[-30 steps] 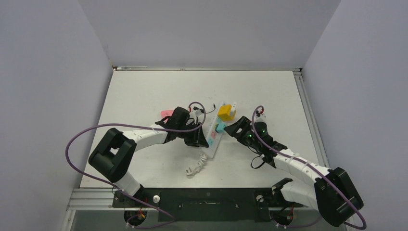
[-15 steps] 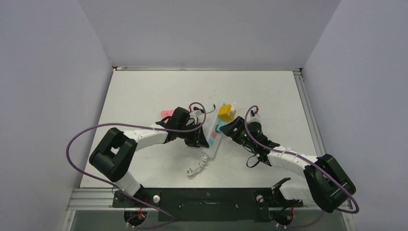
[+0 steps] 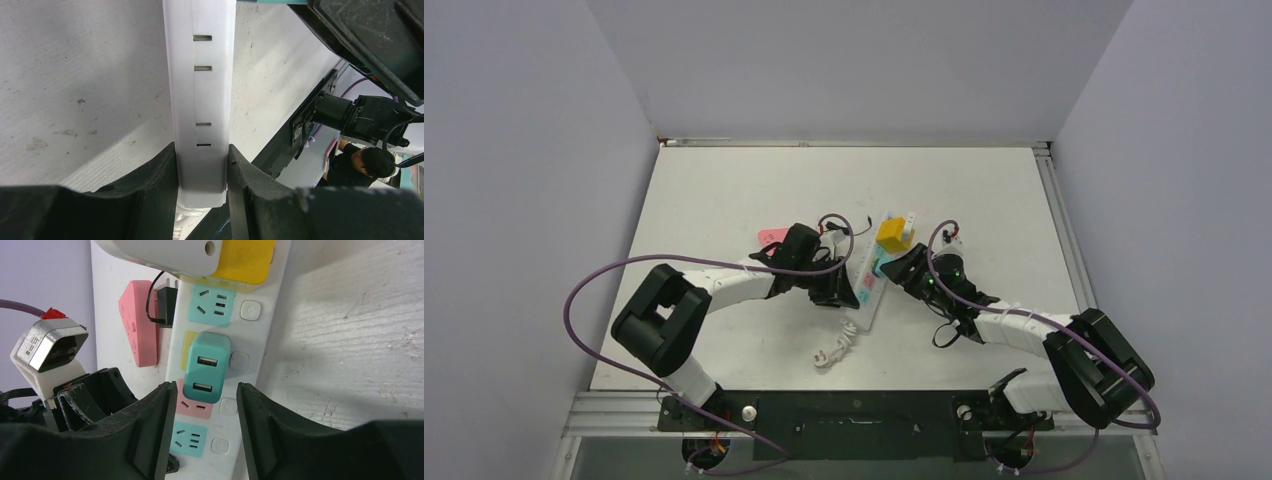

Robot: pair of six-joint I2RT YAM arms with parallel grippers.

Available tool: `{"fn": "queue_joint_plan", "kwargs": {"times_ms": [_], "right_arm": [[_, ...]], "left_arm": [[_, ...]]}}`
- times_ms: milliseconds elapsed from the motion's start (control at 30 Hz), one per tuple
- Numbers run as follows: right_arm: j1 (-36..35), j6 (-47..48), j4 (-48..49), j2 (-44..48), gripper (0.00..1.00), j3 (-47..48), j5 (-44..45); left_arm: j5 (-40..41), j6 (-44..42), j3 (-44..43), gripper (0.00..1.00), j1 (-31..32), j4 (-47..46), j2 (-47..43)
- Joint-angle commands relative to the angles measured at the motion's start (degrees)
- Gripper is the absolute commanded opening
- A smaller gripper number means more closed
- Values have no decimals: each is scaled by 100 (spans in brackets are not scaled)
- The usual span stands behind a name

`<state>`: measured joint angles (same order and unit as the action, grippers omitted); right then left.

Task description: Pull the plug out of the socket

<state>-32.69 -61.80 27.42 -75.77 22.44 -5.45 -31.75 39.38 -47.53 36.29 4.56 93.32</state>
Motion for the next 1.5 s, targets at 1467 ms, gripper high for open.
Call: {"fn": "queue_joint_plan", "kwargs": {"times_ms": [1467], "right_arm": [[-430,-89,-459,-567,39,626,918]], "left_arm": [[-312,142,-277,0,70,-62,123]]}}
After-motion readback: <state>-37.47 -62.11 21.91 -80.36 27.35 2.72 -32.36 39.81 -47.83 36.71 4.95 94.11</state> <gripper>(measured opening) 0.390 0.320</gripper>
